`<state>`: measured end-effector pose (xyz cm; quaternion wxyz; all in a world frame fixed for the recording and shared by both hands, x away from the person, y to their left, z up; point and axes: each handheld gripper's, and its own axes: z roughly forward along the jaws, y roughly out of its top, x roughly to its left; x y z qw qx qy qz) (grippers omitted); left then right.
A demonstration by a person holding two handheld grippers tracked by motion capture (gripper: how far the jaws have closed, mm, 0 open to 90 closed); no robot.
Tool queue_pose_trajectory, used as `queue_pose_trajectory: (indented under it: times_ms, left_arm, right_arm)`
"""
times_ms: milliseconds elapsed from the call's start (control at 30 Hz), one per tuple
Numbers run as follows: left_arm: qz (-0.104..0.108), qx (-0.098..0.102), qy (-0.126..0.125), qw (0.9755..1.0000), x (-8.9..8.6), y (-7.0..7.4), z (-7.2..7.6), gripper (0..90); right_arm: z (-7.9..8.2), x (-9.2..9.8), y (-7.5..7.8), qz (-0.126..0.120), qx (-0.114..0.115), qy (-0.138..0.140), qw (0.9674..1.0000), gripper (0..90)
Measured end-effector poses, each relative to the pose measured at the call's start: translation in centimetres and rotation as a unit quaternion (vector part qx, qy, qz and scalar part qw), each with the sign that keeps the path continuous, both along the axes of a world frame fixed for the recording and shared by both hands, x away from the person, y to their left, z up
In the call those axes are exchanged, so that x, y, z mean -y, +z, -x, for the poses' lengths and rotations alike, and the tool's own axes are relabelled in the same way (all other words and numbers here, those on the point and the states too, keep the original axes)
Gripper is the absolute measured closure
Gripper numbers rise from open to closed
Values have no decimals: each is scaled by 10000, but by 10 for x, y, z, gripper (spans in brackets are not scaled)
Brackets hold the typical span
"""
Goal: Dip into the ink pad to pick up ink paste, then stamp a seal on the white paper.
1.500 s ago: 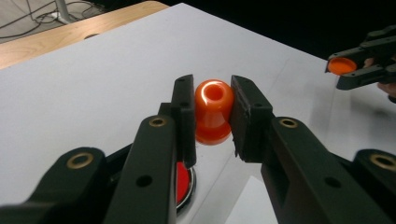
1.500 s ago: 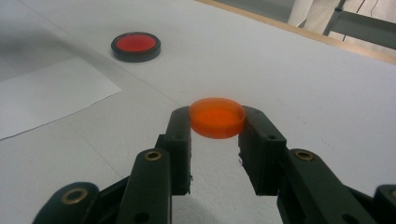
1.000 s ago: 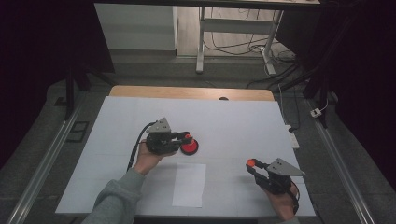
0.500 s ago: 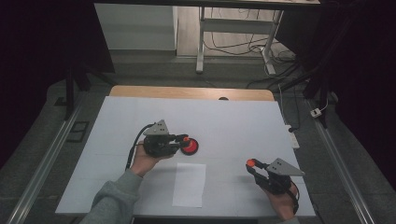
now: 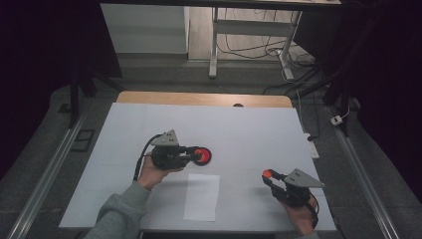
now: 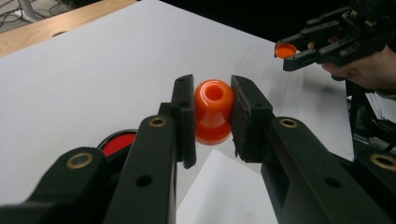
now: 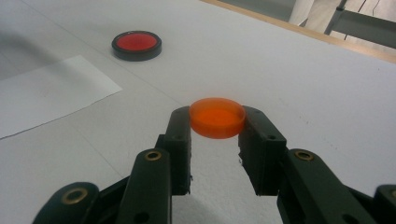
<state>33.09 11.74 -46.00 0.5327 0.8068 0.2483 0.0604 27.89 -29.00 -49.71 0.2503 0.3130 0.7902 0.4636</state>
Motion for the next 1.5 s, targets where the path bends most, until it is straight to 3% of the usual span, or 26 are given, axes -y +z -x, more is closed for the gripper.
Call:
queue_pose_trajectory:
  times_ms: [533,700,1500]
  left_arm:
    - [-100,84,-163,9998,7,-1,14,723]
    - [-219,106,-208,9995,9,-6,18,723]
    - [-558,-89,-463,9973,21,-29,34,722]
  right_arm:
    - [0,0,0,-7,-11,-7,10000,647]
    - [0,0,0,-8,-8,-2,10000,647]
    - [-1,0,-1,-8,-30,15,10000,647]
